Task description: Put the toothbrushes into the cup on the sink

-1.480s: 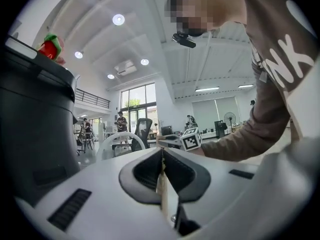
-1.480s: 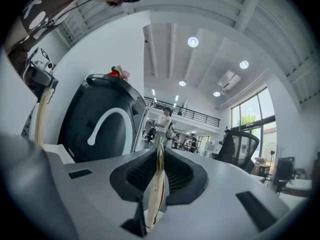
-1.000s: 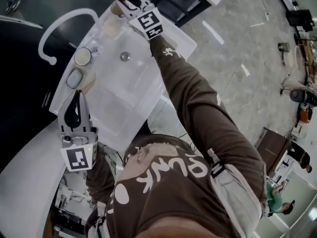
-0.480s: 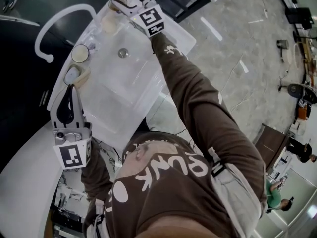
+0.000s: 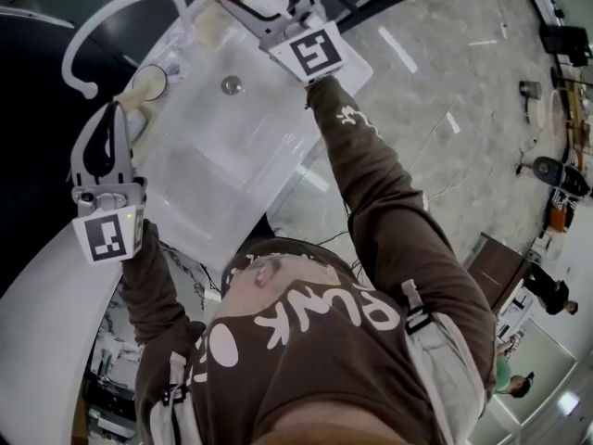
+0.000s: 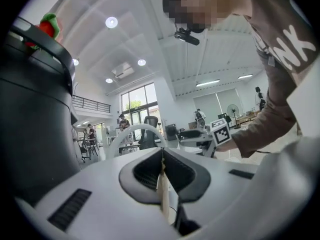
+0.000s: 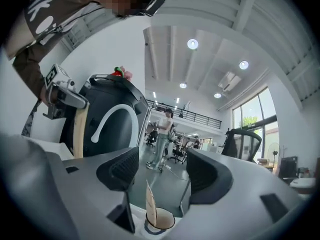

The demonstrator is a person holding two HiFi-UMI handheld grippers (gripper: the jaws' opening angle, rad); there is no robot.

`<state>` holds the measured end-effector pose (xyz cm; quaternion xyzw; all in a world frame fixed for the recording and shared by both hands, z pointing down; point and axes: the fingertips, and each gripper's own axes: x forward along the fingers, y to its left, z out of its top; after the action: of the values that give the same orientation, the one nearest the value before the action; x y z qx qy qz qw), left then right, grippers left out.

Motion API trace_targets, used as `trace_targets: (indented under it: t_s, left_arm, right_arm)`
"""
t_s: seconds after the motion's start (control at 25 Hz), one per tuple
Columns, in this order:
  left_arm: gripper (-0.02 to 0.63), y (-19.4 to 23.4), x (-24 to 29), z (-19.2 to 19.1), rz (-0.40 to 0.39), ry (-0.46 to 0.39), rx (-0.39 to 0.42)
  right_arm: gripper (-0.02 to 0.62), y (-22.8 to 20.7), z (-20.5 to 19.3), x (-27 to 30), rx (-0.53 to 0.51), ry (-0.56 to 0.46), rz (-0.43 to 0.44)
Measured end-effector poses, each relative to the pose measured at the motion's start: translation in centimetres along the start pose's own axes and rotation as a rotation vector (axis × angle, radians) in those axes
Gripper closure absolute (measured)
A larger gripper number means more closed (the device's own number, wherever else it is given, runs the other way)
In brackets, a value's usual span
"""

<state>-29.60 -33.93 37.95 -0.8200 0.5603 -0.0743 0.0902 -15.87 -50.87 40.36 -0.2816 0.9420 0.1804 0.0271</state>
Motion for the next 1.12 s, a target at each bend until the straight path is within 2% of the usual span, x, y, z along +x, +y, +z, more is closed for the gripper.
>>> trace_targets:
  t_s: [0.08, 0.2, 0.52, 0.64, 0.72, 0.8, 0.84, 0.92, 1.12]
  left_arm:
    - [0.597, 0.2, 1.0, -1.2, 0.004, -0.007, -0.018]
    - [0.597, 0.6, 2.2, -3.8, 0.012, 0.037, -0.01]
    - [0.597, 0.7, 4.3, -9.3, 0.02, 0.091, -0.038]
    - [0.597, 0.6, 4.7, -10.2, -0.004, 0.107, -0.059]
    - [0.581, 0.5, 4.8, -9.7, -0.014, 0.11, -0.047]
    - [0.45, 0.3, 4.3, -8.3, -0.014, 0.096, -0.035]
    - [0.407, 0.1, 3.9, -7.3, -0.013, 0.082, -0.029]
    - [0.383, -0.4, 2.5, -4.8, -0.012, 0.04, -0.005]
    - [0.379, -2.7, -1.7, 2.5, -0.015, -0.073, 0.065]
  right_arm:
    - [0.31, 0.9, 1.4, -0.8, -0.002, -0.028, 0.011]
    - [0.313, 1.7, 2.5, -2.0, 0.008, -0.045, 0.013]
    - [0.314, 2.5, 2.2, -4.4, 0.028, -0.012, -0.007]
    - [0.314, 2.5, 2.0, -5.4, 0.03, 0.004, -0.018]
    - [0.314, 2.5, 2.4, -6.1, 0.031, 0.006, -0.03]
    - [0.314, 2.6, 3.5, -7.0, 0.029, -0.004, -0.041]
    - [0.314, 2.8, 4.3, -7.5, 0.027, -0.011, -0.045]
    - [0.314, 3.5, 5.9, -8.8, 0.023, -0.024, -0.056]
    - [0.314, 5.5, 11.3, -12.6, -0.003, -0.07, -0.073]
